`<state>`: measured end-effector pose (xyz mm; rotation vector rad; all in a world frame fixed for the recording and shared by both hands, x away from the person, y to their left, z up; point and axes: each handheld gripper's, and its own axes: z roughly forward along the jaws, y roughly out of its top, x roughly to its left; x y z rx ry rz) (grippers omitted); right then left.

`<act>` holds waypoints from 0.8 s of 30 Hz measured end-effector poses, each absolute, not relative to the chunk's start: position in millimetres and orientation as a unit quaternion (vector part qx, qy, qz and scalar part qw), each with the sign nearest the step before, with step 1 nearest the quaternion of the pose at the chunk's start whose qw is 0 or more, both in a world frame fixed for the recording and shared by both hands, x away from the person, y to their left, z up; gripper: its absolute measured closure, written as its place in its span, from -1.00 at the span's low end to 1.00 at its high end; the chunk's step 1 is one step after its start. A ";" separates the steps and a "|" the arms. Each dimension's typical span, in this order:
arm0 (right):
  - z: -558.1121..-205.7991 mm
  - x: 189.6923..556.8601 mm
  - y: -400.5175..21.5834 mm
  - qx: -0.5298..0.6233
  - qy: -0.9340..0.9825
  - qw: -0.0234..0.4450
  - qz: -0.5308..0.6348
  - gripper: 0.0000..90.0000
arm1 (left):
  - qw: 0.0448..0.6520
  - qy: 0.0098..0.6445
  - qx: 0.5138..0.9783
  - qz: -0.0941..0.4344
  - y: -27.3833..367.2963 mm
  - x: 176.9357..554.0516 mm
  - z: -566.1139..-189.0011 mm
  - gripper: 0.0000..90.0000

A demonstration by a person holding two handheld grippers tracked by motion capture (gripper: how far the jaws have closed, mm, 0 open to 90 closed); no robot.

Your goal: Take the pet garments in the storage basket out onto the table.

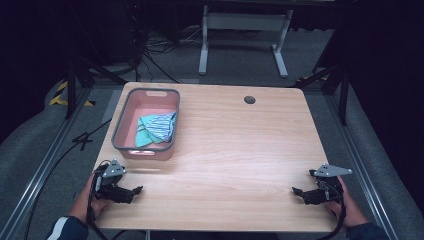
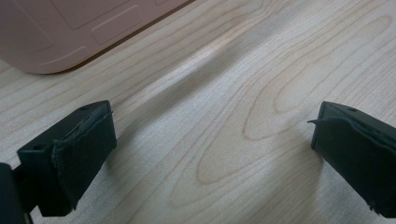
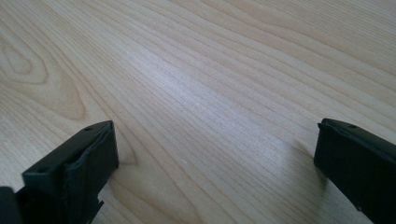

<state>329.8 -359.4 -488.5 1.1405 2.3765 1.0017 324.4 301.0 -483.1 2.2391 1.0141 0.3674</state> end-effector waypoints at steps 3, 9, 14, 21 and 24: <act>-488.5 329.8 -359.4 0.399 0.832 0.160 0.351 -1.00 | 0.322 0.389 0.852 0.142 300.8 323.6 -483.1 -0.99; -488.5 329.5 -359.3 0.400 0.832 0.160 0.350 -1.00 | 0.322 0.387 0.851 0.149 301.2 323.5 -483.1 -0.99; -488.5 329.4 -359.2 0.401 0.831 0.161 0.350 -1.00 | 0.321 0.384 0.855 0.139 301.8 323.9 -482.7 -0.99; -488.5 329.5 -359.3 0.401 0.831 0.161 0.350 -0.99 | 0.292 0.383 0.866 0.131 300.5 322.8 -468.9 -0.57; -488.5 329.4 -359.3 0.401 0.831 0.161 0.350 -1.00 | 0.298 0.379 0.867 0.130 300.1 319.8 -459.9 -0.61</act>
